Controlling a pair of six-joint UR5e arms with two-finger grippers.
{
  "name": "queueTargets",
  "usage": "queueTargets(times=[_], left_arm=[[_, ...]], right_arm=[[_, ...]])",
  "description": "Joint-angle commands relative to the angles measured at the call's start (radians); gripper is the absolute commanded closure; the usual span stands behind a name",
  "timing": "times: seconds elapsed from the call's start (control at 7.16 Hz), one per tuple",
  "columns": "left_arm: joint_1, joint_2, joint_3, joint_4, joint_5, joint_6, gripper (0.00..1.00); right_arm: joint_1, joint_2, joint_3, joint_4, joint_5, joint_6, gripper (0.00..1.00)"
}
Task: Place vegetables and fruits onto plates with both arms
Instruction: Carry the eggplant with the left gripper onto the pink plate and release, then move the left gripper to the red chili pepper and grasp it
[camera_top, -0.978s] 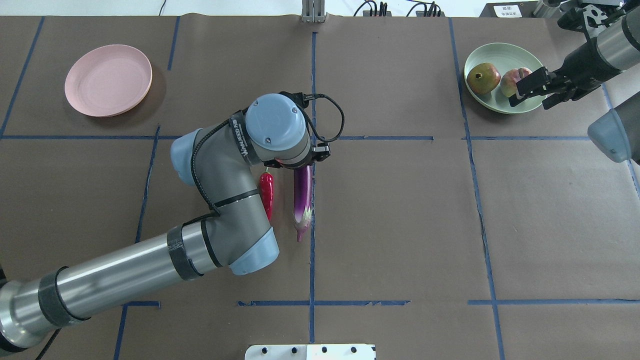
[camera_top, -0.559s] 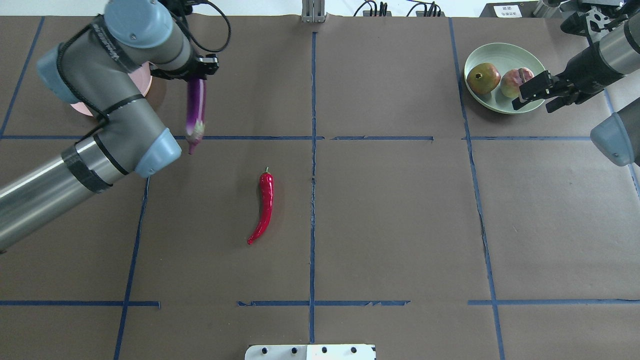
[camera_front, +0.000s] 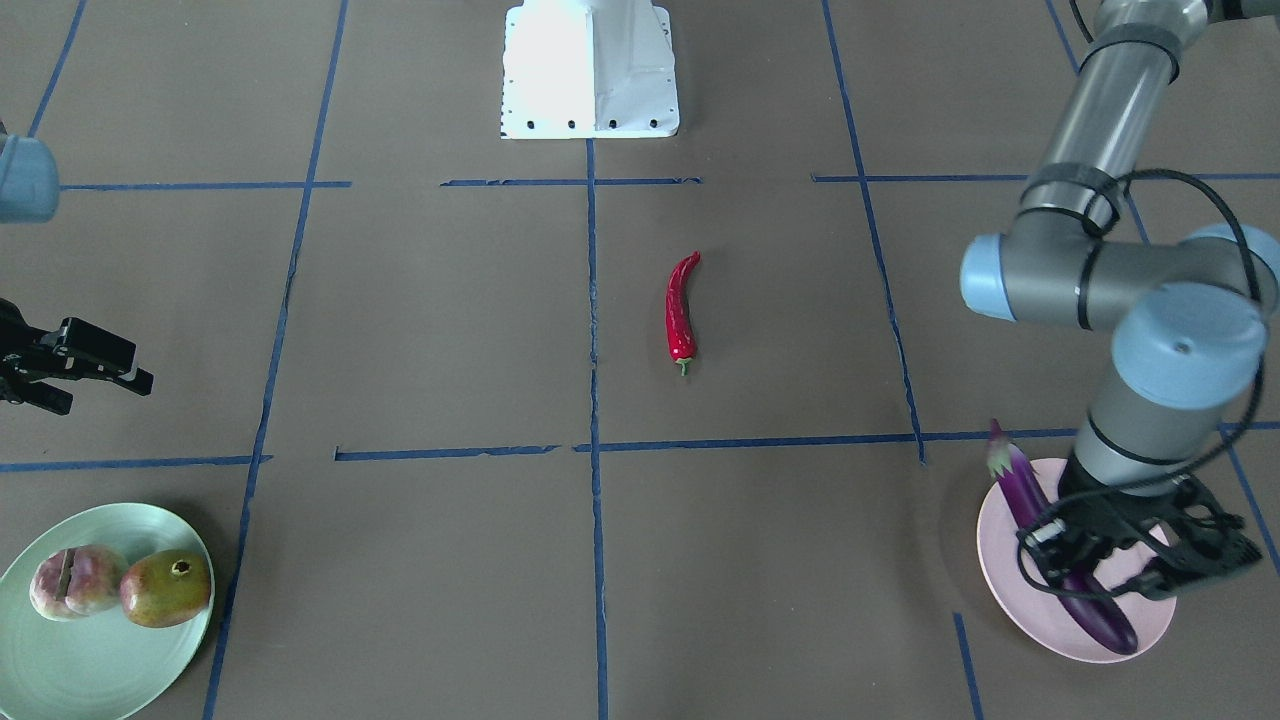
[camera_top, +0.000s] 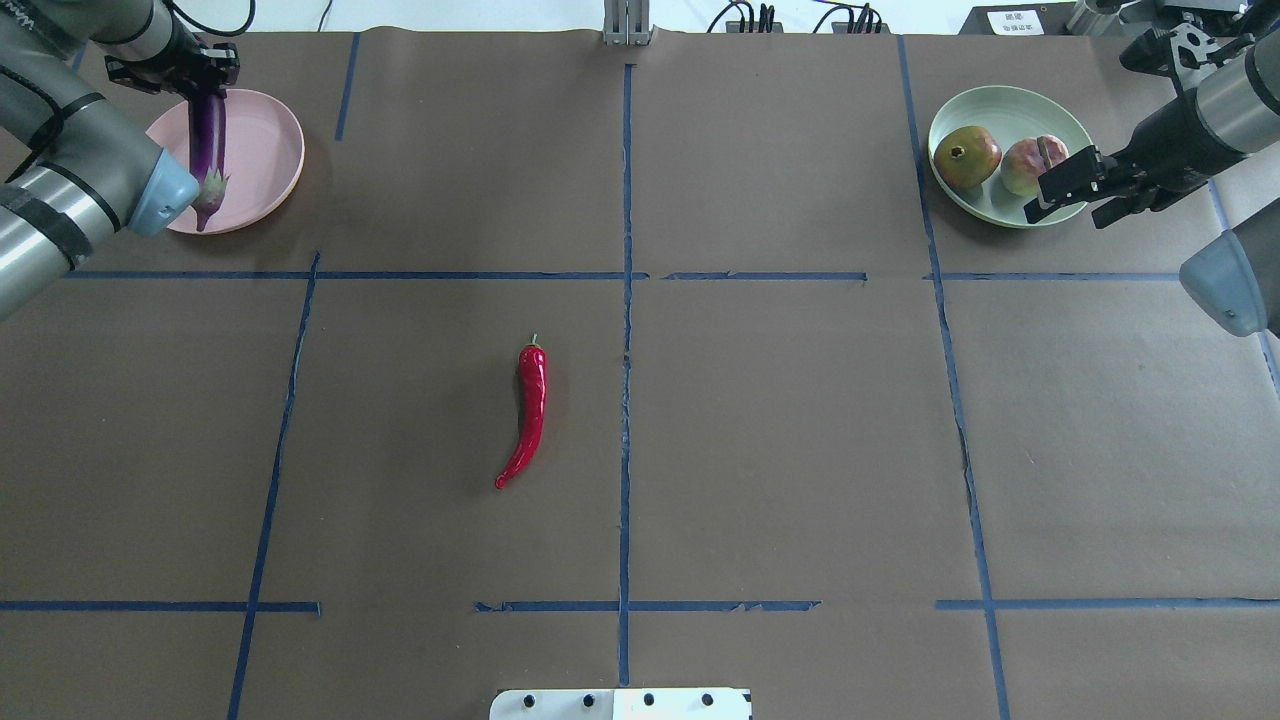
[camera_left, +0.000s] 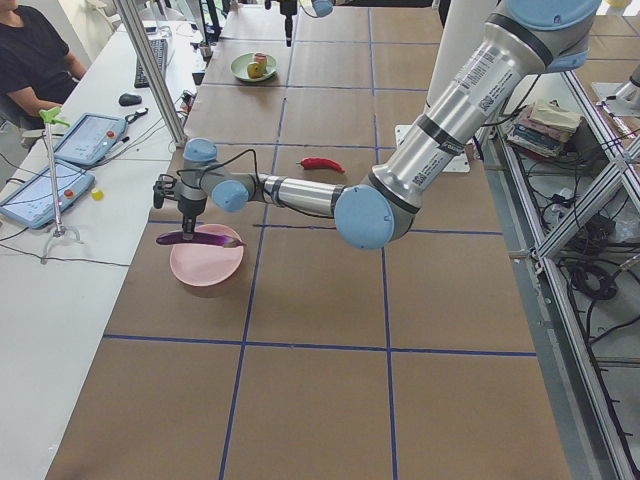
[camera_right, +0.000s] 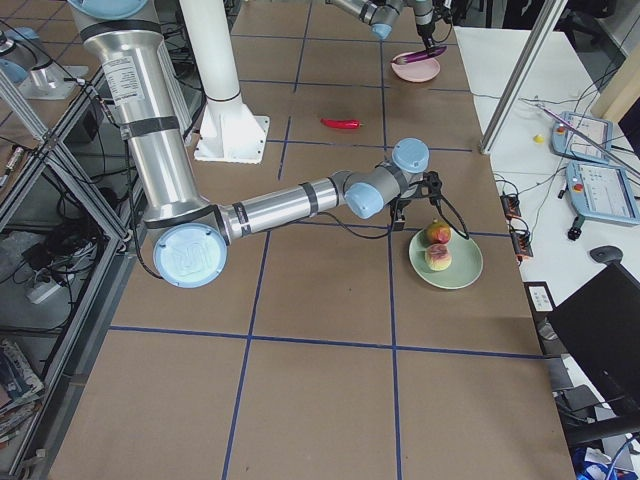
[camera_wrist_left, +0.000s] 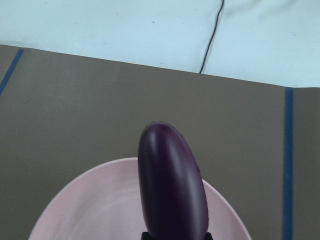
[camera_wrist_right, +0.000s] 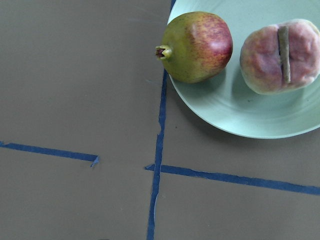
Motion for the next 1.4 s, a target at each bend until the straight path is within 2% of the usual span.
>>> queueTargets(times=[0.0, 0.28, 0.42, 0.56, 0.7, 0.84, 0.98, 1.12, 1.26], left_arm=[[-0.004, 0.0, 0.023, -0.022, -0.003, 0.002, 0.03], [0.004, -0.011, -0.052, -0.005, -0.018, -0.01, 0.02], [0.057, 0.015, -0.174, -0.005, -0.095, -0.098, 0.02], [0.129, 0.043, -0.265, -0.006, -0.114, -0.179, 0.02], [0.215, 0.049, -0.348, 0.004, -0.118, -0.188, 0.02], [0.293, 0.043, -0.458, 0.153, -0.117, -0.218, 0.03], [0.386, 0.025, -0.578, 0.369, -0.112, -0.22, 0.03], [0.466, 0.002, -0.623, 0.448, -0.108, -0.223, 0.03], [0.561, -0.027, -0.605, 0.452, -0.076, -0.229, 0.03]], right_arm=[[-0.017, 0.001, -0.002, 0.0, -0.025, 0.0, 0.0], [-0.019, 0.01, -0.003, -0.004, -0.023, 0.0, 0.0], [-0.019, 0.012, -0.005, -0.005, -0.025, 0.0, 0.0], [-0.021, 0.013, -0.003, -0.006, -0.055, 0.0, 0.0], [-0.03, 0.013, 0.014, -0.009, -0.127, 0.038, 0.0], [-0.034, -0.002, 0.052, -0.029, -0.14, 0.082, 0.0], [-0.033, -0.052, 0.114, -0.058, -0.14, 0.083, 0.0], [-0.027, -0.083, 0.145, -0.058, -0.142, 0.081, 0.0], [-0.021, -0.098, 0.146, -0.058, -0.142, 0.071, 0.0]])
